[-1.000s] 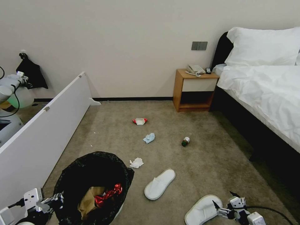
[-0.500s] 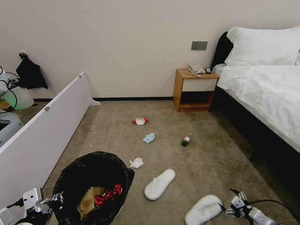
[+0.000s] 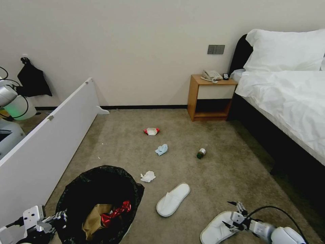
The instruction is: Pick up the trash bin, then pick up the garbage from the floor and place it into the trash bin.
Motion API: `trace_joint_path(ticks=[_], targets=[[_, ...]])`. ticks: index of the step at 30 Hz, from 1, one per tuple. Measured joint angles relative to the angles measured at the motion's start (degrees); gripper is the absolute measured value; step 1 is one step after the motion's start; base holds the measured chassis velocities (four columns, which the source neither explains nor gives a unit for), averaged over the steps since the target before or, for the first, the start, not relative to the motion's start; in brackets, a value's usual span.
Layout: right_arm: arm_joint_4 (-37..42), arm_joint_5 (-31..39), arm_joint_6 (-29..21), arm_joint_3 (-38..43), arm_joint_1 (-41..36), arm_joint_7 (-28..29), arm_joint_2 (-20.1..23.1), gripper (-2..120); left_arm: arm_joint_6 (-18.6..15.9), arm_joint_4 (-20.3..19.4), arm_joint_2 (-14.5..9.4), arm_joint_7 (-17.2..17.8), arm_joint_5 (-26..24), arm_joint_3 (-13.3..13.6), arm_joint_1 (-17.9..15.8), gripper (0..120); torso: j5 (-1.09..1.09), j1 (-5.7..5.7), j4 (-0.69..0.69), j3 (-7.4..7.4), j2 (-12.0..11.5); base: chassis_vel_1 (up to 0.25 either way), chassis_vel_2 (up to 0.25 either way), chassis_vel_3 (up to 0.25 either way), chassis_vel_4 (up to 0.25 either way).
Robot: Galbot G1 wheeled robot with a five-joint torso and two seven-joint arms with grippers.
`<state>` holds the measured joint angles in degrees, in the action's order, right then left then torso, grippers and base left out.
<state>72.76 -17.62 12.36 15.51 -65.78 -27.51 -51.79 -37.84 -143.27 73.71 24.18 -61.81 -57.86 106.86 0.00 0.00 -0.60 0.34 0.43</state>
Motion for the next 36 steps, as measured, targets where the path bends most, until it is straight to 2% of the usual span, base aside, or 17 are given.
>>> trace_joint_path(ticks=[5,13,36], targets=[[-3.3,0.4,0.9,-4.1,3.2,-1.7,-1.2,100,0.0,0.0,0.2,0.1,0.1,-0.1,0.2,3,-0.01,0.00,-0.01,0.00,0.0,0.000,0.000,0.000,0.000],[-6.5,-1.6,2.4,-6.2,4.4,-3.1,-1.9,100,0.0,0.0,0.7,0.1,0.7,-0.1,0.7,3,-0.01,0.00,-0.02,0.00,0.0,0.000,0.000,0.000,0.000],[-8.2,0.1,1.1,-2.7,-0.2,-3.8,-2.3,100,0.0,0.0,1.0,0.1,1.3,0.0,1.5,3,0.00,0.00,-0.01,-0.01,0.0,0.000,0.000,0.000,0.000]])
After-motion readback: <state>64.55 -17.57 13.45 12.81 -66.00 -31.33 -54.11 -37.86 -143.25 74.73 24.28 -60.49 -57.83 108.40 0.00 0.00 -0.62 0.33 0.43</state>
